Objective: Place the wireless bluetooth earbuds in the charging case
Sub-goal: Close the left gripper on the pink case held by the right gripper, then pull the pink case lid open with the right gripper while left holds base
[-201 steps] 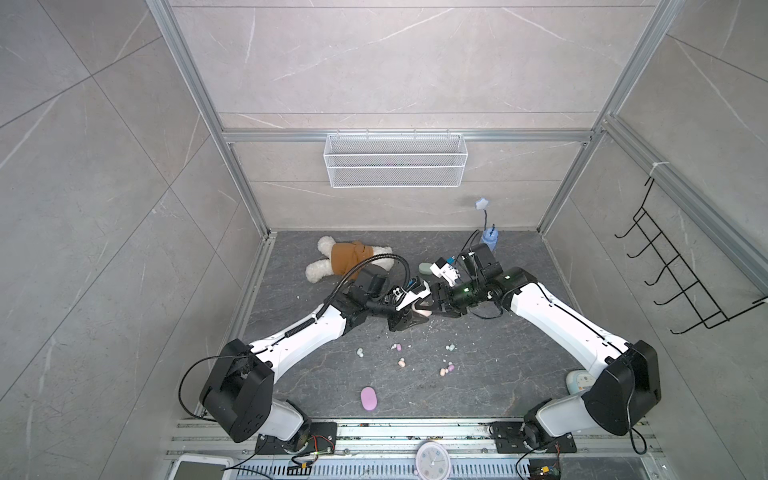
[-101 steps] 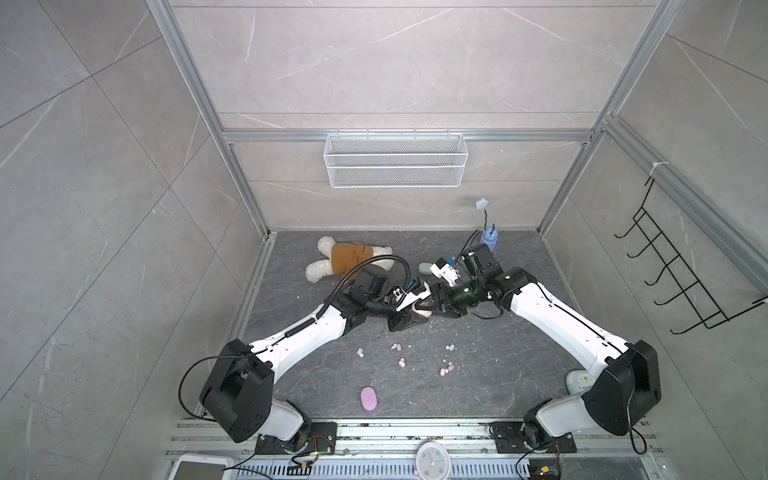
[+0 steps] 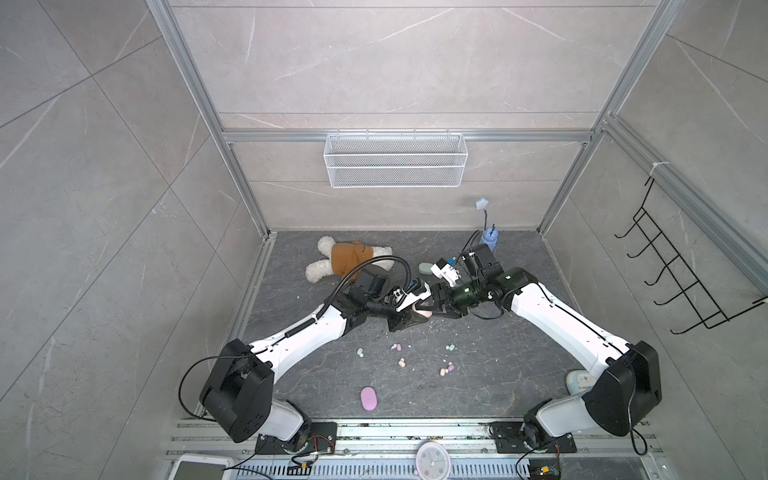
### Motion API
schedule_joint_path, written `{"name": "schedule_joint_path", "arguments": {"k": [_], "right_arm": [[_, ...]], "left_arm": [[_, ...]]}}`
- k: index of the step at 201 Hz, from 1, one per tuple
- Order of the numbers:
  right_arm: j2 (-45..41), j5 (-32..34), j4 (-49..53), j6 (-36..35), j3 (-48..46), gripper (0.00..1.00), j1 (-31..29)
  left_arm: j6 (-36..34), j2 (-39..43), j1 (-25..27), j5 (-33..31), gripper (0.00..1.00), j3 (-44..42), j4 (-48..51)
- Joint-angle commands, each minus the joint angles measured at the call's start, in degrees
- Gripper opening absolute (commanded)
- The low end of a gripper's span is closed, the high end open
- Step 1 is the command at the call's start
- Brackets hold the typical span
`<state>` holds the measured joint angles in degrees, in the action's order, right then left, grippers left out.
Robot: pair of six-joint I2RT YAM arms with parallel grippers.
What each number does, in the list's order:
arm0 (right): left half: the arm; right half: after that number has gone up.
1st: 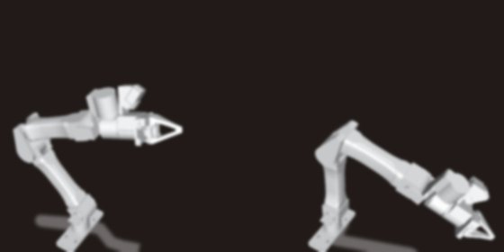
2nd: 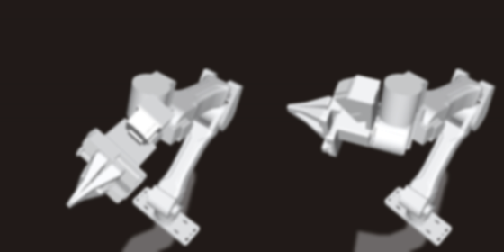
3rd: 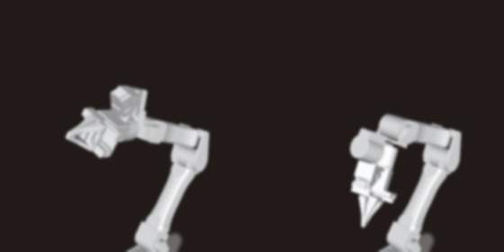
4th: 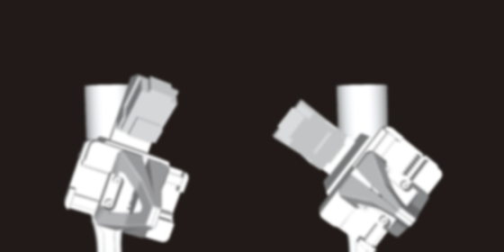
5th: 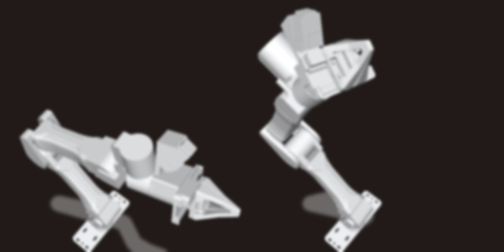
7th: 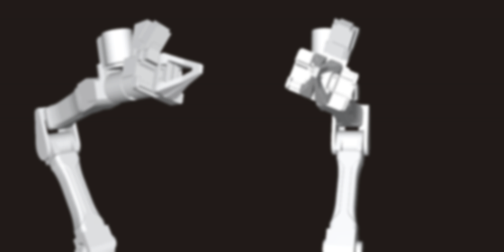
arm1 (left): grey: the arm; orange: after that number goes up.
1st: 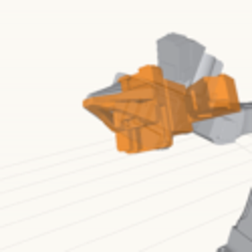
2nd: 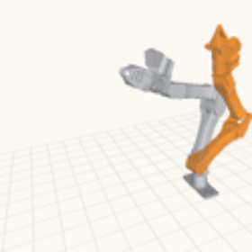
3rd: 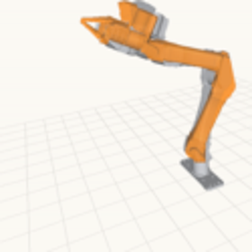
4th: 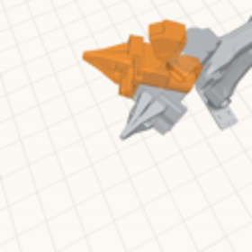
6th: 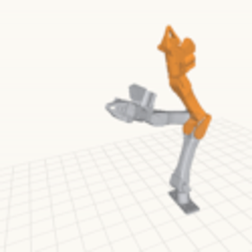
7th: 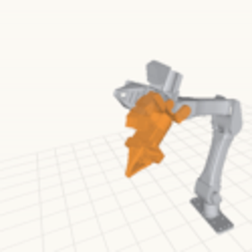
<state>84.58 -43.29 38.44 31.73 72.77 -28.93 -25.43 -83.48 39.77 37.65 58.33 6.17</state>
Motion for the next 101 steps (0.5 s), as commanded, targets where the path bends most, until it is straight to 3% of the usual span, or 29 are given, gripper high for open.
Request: {"name": "schedule_joint_path", "arguments": {"k": [1,101], "right_arm": [[-2.04,0.30,-1.63,0.08,0.78,0.62,-0.20],[-4.82,2.24,2.25,-1.20,-0.63,0.84,3.16]], "left_arm": [[-0.77,1.22,0.99,2.56,0.32,1.62,0.72],[4.87,3.98,0.47,1.00,0.28,-3.76,-4.68]]}}
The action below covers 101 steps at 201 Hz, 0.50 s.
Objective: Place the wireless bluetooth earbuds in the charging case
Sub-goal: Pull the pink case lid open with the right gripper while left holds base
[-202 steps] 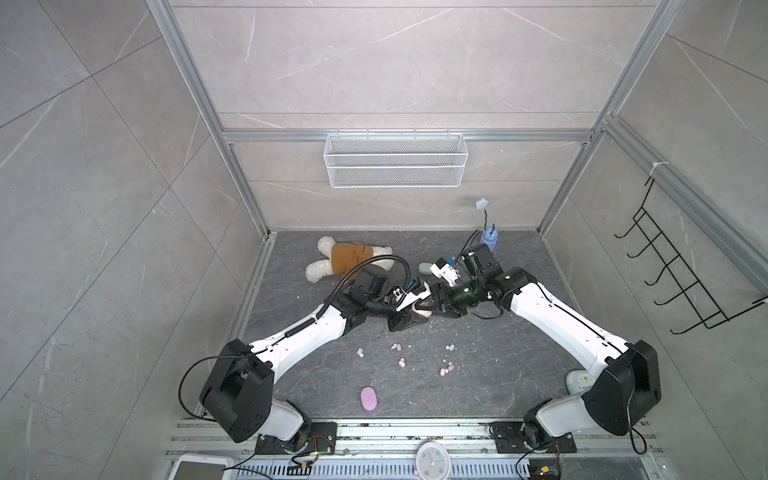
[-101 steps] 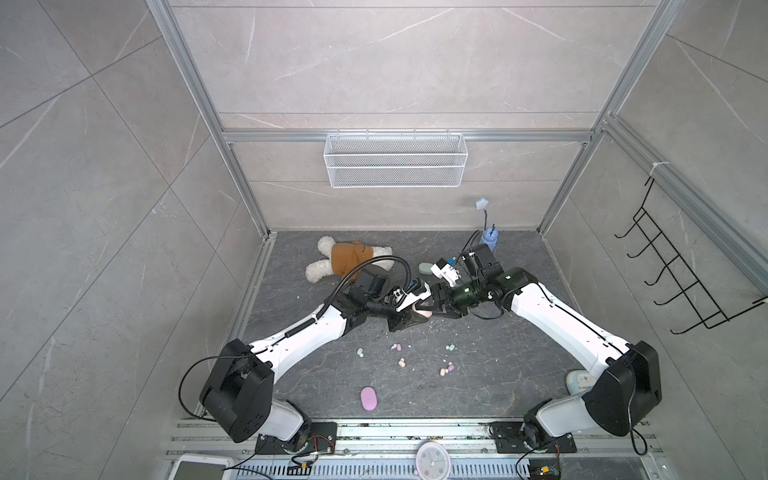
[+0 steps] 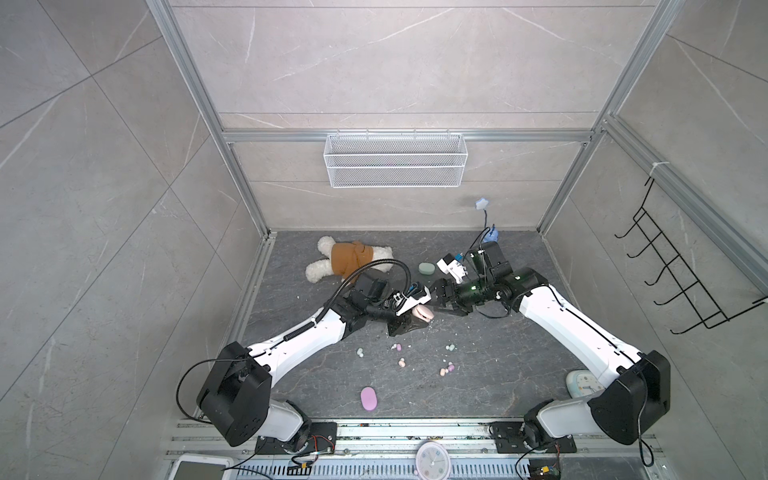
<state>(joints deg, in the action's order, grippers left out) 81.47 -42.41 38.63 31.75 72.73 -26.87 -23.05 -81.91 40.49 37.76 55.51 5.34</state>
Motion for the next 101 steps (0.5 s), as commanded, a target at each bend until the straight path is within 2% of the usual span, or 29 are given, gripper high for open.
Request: {"name": "schedule_joint_path", "arguments": {"k": [1,26,44,72,101], "right_arm": [[-1.74,1.41,2.10,-1.24,-0.62,0.84,1.11],[-2.92,2.60,3.81,-2.23,-0.41,0.87,2.74],[-3.68,5.79,7.12,-4.52,0.37,0.88,3.48],[-6.29,13.46,12.31,-11.57,1.22,0.89,3.76],[-11.81,14.85,12.34,-18.99,0.38,0.89,3.02]], "left_arm": [[2.57,2.43,-0.29,0.86,0.28,-0.98,-3.94],[5.03,2.88,-0.68,1.72,0.27,-2.26,-6.04],[7.82,3.39,-0.89,3.35,0.27,-3.65,-8.77],[14.89,4.12,-0.95,6.91,0.27,-6.66,-16.86],[21.27,3.36,-0.94,11.81,0.27,-8.41,-25.48]]}}
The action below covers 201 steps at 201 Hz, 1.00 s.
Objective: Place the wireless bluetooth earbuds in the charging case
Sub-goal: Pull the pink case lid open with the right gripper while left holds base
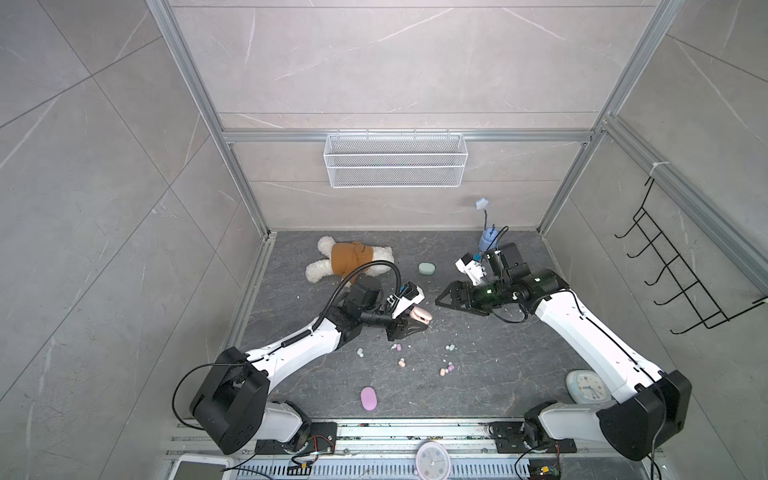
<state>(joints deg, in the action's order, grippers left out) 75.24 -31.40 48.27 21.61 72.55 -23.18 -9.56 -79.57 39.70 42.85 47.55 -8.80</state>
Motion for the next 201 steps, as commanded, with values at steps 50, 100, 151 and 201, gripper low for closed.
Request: {"name": "schedule_joint_path", "arguments": {"k": [50,100,151,201], "right_arm": [[-10.88,11.02,2.38,-17.19,0.95,0.89,-9.92],[-7.52,21.13,4.20,-18.46,4.67,0.89,-18.72],[-5.55,25.85,2.74,-16.20,5.83,0.88,-19.03],[-6.04,29.94,2.18,-12.63,7.35,0.88,-18.57]], "left_arm": [[12.32,-0.23,-0.20,12.10,0.27,0.29,-18.27],[13.48,1.29,-0.03,14.04,0.26,0.22,-19.29],[9.90,4.34,1.06,13.84,0.26,0.02,-14.25],[7.25,5.98,2.62,13.54,0.25,-0.40,-10.56]]}}
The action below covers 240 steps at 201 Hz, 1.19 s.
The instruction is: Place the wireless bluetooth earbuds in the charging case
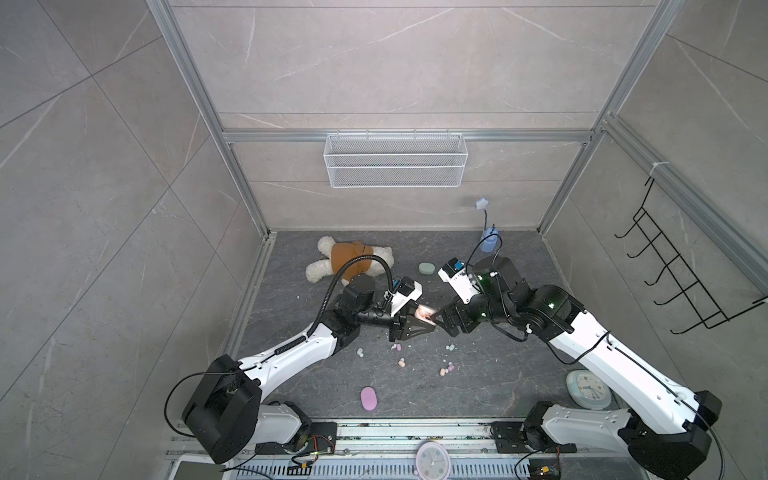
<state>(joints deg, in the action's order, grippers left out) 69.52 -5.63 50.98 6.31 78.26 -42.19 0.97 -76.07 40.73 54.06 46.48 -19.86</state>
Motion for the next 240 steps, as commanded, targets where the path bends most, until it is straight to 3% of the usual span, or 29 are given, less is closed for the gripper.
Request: {"name": "schedule_joint_path", "arguments": {"k": [1,42,100,173,240], "right_arm": [[-0.29,4.15,-0.53,2.75,1.73,0.88,0.49],[0.73,6.81,0.65,5.55,3.61,0.88,0.76],[1.80,4.51,1.38,6.44,4.87,0.88,0.79],[0.78,-3.97,1.67,7.34,4.53,0.91,0.76],[-2.80,-7.30,1.16,14.42,3.91,0.95,0.68]], "left_arm": [[-3.36,2.54,1.61,2.35,0.25,0.70,0.51],[-3.61,3.46,2.56,2.04,0.24,0.52,0.75],[-2.30,5.18,2.74,0.97,0.23,-0.86,0.34],[5.39,6.63,2.59,-4.85,0.22,-5.91,-6.08],[5.59,12.31,1.98,-10.63,0.22,-10.10,-4.05]]}}
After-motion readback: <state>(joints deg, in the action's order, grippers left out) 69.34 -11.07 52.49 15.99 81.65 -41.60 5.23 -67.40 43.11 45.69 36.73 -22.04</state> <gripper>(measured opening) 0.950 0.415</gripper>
